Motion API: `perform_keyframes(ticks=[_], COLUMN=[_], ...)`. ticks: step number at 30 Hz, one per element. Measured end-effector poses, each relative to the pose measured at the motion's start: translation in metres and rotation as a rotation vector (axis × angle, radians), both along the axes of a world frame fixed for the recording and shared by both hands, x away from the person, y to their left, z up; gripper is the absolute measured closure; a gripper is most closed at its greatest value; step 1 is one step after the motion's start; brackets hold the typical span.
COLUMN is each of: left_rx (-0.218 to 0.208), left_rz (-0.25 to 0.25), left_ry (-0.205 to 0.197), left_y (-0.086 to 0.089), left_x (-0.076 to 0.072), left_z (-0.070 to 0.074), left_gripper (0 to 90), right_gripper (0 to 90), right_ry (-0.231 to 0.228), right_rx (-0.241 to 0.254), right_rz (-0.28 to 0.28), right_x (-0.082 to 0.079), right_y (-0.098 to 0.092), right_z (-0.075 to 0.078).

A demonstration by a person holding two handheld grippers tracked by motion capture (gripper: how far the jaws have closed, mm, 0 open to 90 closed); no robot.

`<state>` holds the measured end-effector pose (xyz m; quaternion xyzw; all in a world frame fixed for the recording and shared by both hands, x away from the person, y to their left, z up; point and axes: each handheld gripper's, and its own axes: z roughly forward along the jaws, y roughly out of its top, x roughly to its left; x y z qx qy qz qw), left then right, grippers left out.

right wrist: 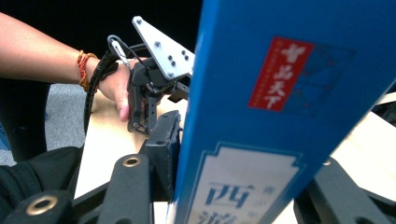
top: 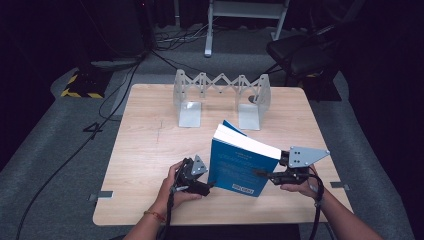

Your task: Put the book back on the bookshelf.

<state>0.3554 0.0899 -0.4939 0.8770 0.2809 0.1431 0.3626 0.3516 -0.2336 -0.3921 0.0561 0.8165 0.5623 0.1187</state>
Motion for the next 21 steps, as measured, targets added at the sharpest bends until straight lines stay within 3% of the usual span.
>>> perform_keyframes(ticks=[6, 13, 19, 21], left_rx=[0.009, -0.023, -0.010, -0.003], left_rz=[0.000, 0.018, 0.064, 0.074], left_ry=[0.046, 0.086, 0.053, 0.041], left_y=[0.003, 0.006, 0.004, 0.005], left_x=[0.003, 0.010, 0.011, 0.012], left_z=[-0.005, -0.008, -0.008, -0.008], left_gripper=[15.1, 12.9, 11.7, 11.7], right_gripper=[54.7, 56.7, 57.0, 57.2], right_ry=[-0.014, -0.014, -0.022, -0.006], right_rx=[0.009, -0.009, -0.026, -0.015], right_rz=[-0.035, -0.046, -0.080, -0.094], right_x=[-0.002, -0.003, -0.004, 0.000], right_y=[0.008, 0.013, 0.018, 0.019], right_z=[0.005, 0.010, 0.012, 0.011])
